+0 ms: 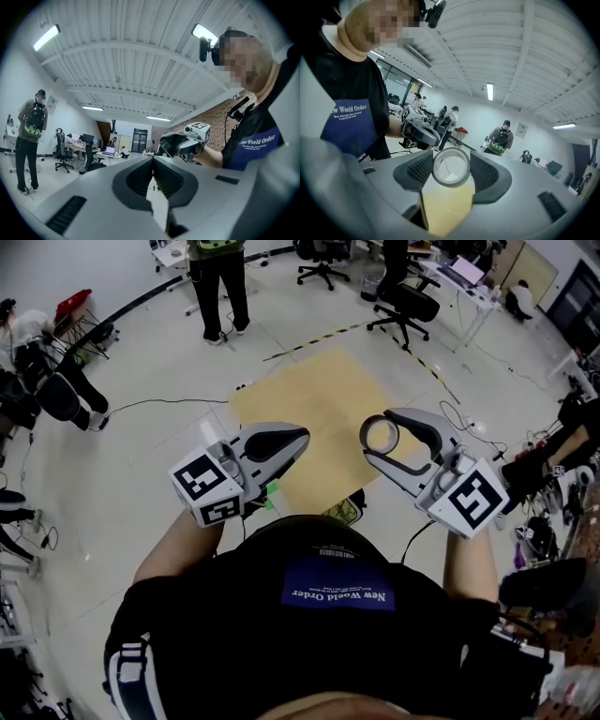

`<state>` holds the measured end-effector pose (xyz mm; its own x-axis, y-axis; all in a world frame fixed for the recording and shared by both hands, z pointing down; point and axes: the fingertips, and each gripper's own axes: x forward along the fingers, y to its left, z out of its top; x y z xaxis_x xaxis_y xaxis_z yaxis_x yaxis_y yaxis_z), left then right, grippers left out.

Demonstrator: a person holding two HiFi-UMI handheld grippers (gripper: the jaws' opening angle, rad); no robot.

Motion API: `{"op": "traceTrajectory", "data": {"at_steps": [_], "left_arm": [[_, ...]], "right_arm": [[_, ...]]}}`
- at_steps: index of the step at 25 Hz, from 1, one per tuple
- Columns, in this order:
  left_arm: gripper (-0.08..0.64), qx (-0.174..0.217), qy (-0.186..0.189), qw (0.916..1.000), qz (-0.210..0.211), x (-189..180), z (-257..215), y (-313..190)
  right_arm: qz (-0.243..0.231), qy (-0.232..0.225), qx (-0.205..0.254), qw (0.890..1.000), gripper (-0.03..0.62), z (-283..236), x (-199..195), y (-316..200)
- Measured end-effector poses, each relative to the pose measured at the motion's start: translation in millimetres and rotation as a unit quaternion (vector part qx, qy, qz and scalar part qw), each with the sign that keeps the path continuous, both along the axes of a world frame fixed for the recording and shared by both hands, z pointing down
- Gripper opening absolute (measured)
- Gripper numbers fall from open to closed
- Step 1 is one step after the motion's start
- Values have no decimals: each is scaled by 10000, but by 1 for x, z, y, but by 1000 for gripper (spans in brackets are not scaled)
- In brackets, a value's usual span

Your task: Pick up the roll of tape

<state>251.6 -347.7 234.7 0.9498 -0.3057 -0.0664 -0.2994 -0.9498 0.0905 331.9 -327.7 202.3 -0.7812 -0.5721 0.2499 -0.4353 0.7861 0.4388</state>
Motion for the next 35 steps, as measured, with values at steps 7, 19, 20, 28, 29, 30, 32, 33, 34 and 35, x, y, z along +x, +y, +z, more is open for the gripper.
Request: {"op": "traceTrajectory", "data": {"at_steps": [7,19,20,28,29,30,32,33,34,35], "left_arm": [[6,26,-9,10000,-48,-4,-3,-3],[6,18,-9,10000,-66,-5,-1,-8],[6,8,-11,10000,-71,-5,-1,-8],[6,4,-3,10000,-83,-5,3,-5],[6,-2,-4,10000,-81,-5,3,-5],[6,-11,-9,10000,-80,-5,3,-5],[6,-19,-14,10000,-80,-4,3,-4],[6,-16,-16,10000,-80,-4,3,-3],[8,-15,-22,10000,-80,-4,3,-3],[8,-15,-27,10000,-81,-4,3,-3]], "right_arm": [[-13,17,-22,10000,239,1,-1,-1],[-63,44,44,10000,238,4,-3,-8],[-70,42,47,10000,238,3,-4,-8],[-120,40,61,9999,239,6,-5,-5],[-124,48,61,9999,238,5,-5,-5],[-125,54,57,9999,238,5,-5,-5],[-124,50,49,9999,238,6,-4,-4],[-123,45,46,9999,239,6,-4,-3],[-124,43,44,9999,239,5,-4,-3],[-129,45,49,9999,238,5,-4,-3]]}}
